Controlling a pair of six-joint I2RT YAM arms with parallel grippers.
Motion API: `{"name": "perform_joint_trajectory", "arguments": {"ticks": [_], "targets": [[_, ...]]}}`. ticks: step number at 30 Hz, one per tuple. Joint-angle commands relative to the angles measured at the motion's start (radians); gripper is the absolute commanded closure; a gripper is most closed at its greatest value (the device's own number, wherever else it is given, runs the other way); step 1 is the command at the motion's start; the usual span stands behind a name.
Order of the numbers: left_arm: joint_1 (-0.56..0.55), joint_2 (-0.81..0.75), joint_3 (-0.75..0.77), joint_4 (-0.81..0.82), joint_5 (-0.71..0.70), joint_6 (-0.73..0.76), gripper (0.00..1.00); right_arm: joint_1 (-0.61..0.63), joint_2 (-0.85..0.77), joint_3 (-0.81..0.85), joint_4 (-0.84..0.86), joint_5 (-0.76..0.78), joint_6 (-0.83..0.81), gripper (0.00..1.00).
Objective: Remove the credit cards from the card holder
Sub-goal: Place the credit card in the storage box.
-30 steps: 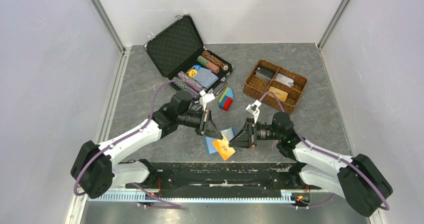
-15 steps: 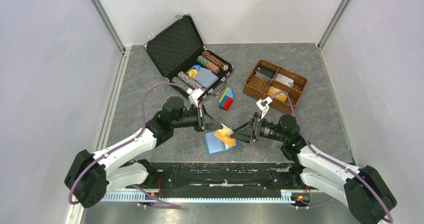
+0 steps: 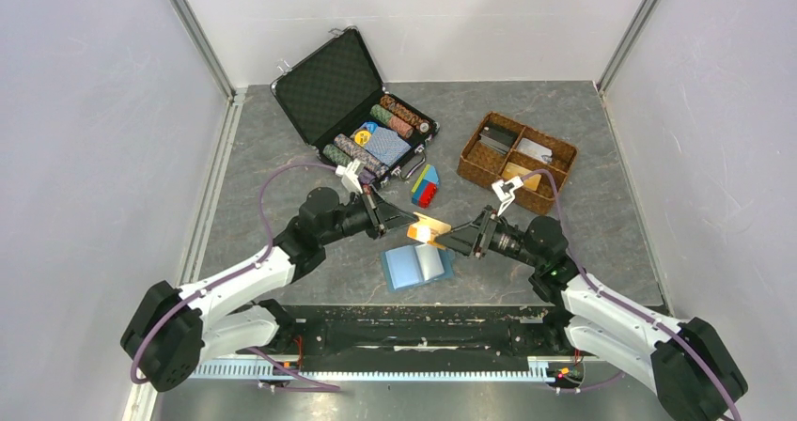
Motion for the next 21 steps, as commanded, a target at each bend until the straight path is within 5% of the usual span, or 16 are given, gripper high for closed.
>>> {"name": "perform_joint_trajectory", "arguments": {"ticks": [1, 13, 21], "targets": [[0.001, 0.004, -0.025, 0.139, -0.068, -0.104, 0.98, -0.001, -0.010, -0.011, 0.096, 0.058, 0.065, 0.46], [-0.011, -0.039, -0.121, 0.247, -0.185, -0.181, 0.98, -0.001, 0.039, -0.052, 0.185, 0.083, 0.137, 0.78], [-0.011, -0.047, -0.148, 0.255, -0.188, -0.186, 0.98, -0.002, 0.033, -0.094, 0.264, 0.106, 0.178, 0.79]]}}
